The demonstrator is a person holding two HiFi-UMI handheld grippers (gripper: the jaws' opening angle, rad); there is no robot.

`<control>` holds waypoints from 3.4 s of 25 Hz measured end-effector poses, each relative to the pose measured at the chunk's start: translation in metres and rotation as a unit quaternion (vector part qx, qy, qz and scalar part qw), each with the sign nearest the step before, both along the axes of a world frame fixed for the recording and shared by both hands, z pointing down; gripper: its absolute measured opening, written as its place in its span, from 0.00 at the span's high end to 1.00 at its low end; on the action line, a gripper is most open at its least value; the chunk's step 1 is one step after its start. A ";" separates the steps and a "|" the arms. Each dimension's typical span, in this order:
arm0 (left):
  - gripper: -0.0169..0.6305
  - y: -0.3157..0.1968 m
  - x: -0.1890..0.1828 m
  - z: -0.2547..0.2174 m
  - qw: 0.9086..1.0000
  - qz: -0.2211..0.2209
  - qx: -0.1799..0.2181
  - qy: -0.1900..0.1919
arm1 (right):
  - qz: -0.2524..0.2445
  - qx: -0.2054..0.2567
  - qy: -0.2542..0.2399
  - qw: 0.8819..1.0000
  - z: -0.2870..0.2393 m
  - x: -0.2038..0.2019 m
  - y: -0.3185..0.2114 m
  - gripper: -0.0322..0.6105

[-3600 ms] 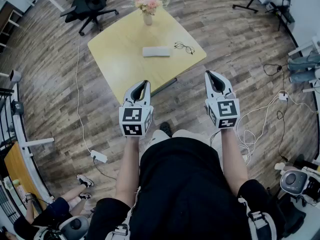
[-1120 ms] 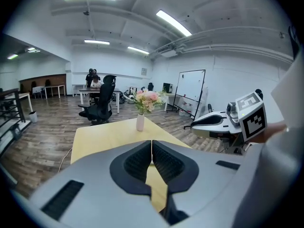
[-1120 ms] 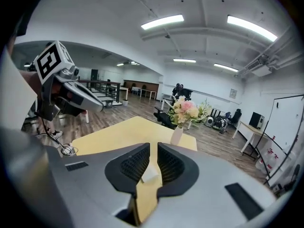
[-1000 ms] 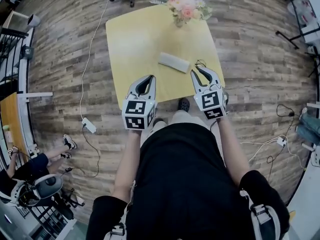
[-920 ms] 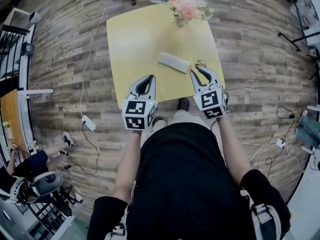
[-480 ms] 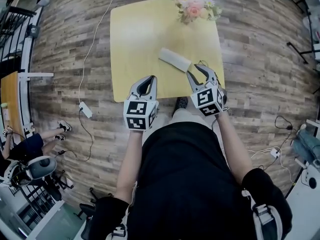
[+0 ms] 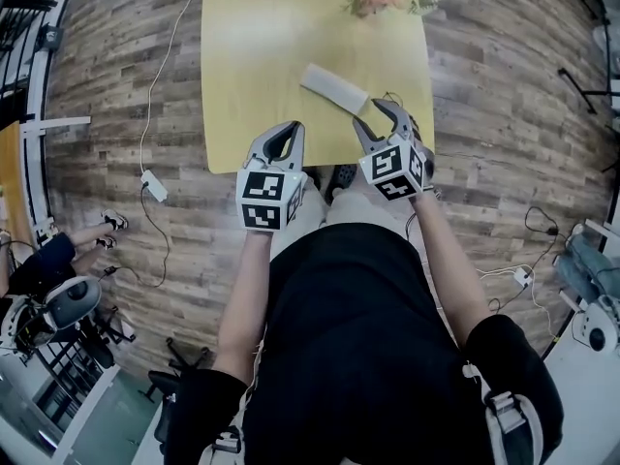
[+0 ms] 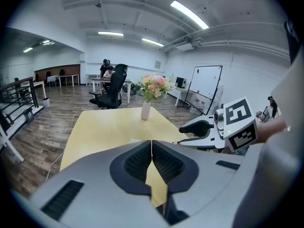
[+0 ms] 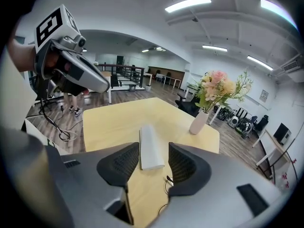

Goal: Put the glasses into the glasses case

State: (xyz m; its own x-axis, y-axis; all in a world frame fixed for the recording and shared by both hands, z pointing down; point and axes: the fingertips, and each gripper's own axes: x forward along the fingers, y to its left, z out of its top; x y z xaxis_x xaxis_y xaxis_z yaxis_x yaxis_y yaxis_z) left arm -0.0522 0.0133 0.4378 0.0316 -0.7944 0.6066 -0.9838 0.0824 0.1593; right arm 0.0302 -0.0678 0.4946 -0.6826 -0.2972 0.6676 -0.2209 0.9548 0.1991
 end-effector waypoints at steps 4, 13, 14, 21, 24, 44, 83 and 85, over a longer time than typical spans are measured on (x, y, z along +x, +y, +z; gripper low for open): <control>0.94 -0.012 -0.009 0.014 1.000 0.015 -0.011 0.008 | 0.000 0.001 0.022 1.000 0.013 -0.011 -0.003 0.60; 0.94 -0.043 -0.031 0.049 0.996 0.073 -0.045 -0.002 | 0.009 0.012 0.077 0.997 0.039 -0.028 -0.012 0.55; 0.94 -0.047 -0.033 0.055 0.995 0.083 -0.049 -0.005 | 0.011 0.013 0.083 0.996 0.043 -0.030 -0.014 0.55; 0.94 -0.065 -0.042 0.094 0.987 0.139 -0.076 -0.008 | 0.023 0.021 0.122 0.992 0.066 -0.038 -0.018 0.52; 0.94 -0.070 -0.042 0.111 0.983 0.160 -0.086 -0.010 | 0.033 0.020 0.133 0.990 0.077 -0.037 -0.019 0.52; 0.94 -0.089 -0.046 0.189 0.963 0.235 -0.132 -0.004 | 0.059 0.034 0.184 0.981 0.120 -0.049 -0.034 0.50; 0.94 -0.092 -0.041 0.200 0.962 0.235 -0.141 0.005 | 0.025 -0.016 0.188 0.982 0.124 -0.043 -0.031 0.55; 0.94 -0.093 -0.042 0.200 0.962 0.233 -0.141 0.006 | 0.024 -0.017 0.188 0.982 0.124 -0.044 -0.032 0.56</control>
